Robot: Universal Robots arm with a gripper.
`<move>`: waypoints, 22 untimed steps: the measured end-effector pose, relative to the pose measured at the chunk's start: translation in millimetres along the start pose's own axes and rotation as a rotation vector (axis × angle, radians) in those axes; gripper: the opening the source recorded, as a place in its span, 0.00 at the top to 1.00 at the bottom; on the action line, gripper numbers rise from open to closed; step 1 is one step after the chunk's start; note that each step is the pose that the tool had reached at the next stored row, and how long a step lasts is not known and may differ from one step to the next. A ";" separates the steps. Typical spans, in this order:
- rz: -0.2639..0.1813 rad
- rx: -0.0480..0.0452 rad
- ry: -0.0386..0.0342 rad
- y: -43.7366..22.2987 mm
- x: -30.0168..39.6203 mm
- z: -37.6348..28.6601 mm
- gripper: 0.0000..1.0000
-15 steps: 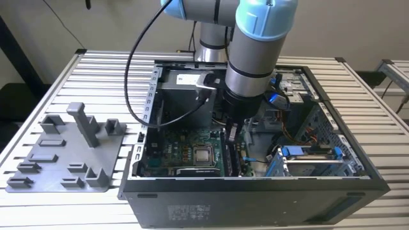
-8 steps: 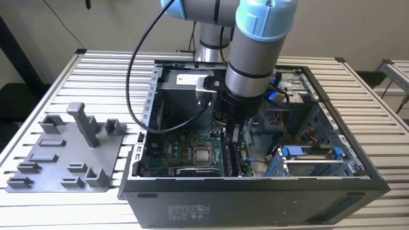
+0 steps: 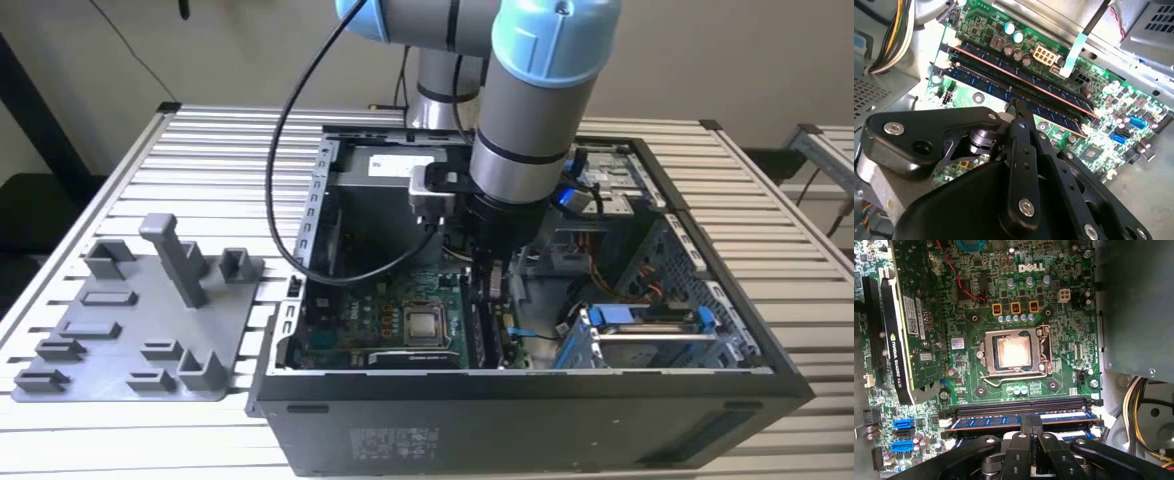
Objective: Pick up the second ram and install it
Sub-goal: 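Press down the second ram until it locks into place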
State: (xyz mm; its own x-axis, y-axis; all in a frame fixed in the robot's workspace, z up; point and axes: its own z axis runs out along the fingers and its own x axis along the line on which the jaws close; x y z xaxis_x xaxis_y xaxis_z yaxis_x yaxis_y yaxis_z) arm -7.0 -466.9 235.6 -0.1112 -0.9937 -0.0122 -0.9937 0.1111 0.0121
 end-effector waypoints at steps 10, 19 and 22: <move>0.000 0.0000 0.0001 0.0 0.1 7.0 0.89; -0.002 0.0001 -0.0009 -0.1 0.0 13.8 0.89; -0.002 -0.0001 0.0003 0.1 0.0 0.3 0.89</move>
State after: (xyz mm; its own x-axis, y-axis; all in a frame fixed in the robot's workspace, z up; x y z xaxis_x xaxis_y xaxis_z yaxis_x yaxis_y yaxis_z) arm -7.1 -466.9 235.3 -0.1093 -0.9939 -0.0119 -0.9940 0.1091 0.0122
